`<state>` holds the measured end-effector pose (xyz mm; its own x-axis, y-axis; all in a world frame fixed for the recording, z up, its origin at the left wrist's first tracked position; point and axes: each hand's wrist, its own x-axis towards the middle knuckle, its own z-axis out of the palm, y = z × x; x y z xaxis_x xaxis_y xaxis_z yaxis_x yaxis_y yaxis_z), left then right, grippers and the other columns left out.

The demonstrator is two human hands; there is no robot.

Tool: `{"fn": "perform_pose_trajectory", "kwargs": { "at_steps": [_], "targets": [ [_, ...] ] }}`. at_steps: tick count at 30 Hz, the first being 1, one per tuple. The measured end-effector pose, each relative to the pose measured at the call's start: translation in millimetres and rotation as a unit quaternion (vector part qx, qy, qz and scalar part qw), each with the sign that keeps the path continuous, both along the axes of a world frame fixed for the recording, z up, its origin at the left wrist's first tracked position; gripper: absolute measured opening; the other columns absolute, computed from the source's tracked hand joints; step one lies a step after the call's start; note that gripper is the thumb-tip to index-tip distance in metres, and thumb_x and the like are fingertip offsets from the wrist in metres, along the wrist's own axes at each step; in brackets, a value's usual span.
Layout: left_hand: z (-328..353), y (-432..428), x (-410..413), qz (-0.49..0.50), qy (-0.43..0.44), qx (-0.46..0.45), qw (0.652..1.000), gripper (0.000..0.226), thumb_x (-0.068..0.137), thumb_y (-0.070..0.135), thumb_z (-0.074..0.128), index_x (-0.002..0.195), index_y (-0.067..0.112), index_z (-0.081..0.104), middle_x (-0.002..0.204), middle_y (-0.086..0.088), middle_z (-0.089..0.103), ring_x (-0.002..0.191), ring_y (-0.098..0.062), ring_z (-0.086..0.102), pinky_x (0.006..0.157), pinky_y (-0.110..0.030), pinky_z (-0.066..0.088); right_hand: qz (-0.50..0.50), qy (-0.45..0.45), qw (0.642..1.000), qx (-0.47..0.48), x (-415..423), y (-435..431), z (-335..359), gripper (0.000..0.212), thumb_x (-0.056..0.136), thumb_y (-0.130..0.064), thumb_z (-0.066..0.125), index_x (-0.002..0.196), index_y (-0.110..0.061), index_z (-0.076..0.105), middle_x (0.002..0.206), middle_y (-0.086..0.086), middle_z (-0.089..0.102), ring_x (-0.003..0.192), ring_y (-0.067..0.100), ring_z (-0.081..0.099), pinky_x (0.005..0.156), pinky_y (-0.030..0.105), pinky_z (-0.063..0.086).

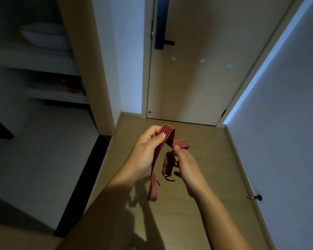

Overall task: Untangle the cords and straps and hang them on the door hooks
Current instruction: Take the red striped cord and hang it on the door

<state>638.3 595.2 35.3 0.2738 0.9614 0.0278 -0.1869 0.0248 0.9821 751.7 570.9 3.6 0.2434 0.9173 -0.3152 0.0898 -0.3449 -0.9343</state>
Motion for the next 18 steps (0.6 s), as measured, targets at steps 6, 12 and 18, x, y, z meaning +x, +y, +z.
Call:
{"fn": "perform_pose_trajectory", "kwargs": {
  "at_steps": [6, 12, 18],
  "targets": [
    [3.9, 81.8, 38.0, -0.042, 0.031, 0.022, 0.998, 0.022, 0.094, 0.0, 0.038, 0.088, 0.012, 0.056, 0.08, -0.003, 0.059, 0.081, -0.015, 0.055, 0.083, -0.026, 0.045, -0.039, -0.079, 0.995, -0.037, 33.3, 55.0, -10.6, 0.027, 0.09, -0.03, 0.053, 0.071, -0.01, 0.054, 0.059, -0.001, 0.05, 0.056, 0.014, 0.046, 0.057, 0.031, 0.033],
    [-0.2, 159.6, 88.4, -0.084, 0.032, -0.017, 0.996, 0.027, 0.093, -0.007, 0.033, 0.082, 0.008, 0.053, 0.064, -0.001, 0.057, 0.051, 0.002, 0.055, 0.054, -0.009, 0.045, -0.095, -0.026, 0.988, 0.122, 73.0, 135.4, -3.6, 0.013, 0.085, 0.001, 0.055, 0.081, -0.01, 0.059, 0.062, -0.005, 0.056, 0.05, -0.004, 0.05, 0.053, 0.012, 0.041],
    [7.3, 243.2, 138.9, -0.053, 0.083, -0.039, 0.994, 0.012, 0.074, 0.01, 0.046, 0.077, 0.006, 0.057, 0.073, -0.013, 0.054, 0.065, -0.014, 0.053, 0.063, -0.022, 0.044, -0.042, -0.007, 0.986, 0.161, 118.7, 228.3, 9.5, 0.023, 0.089, -0.005, 0.052, 0.074, -0.021, 0.058, 0.065, -0.004, 0.058, 0.06, 0.007, 0.052, 0.058, 0.018, 0.044]
  ]
}}
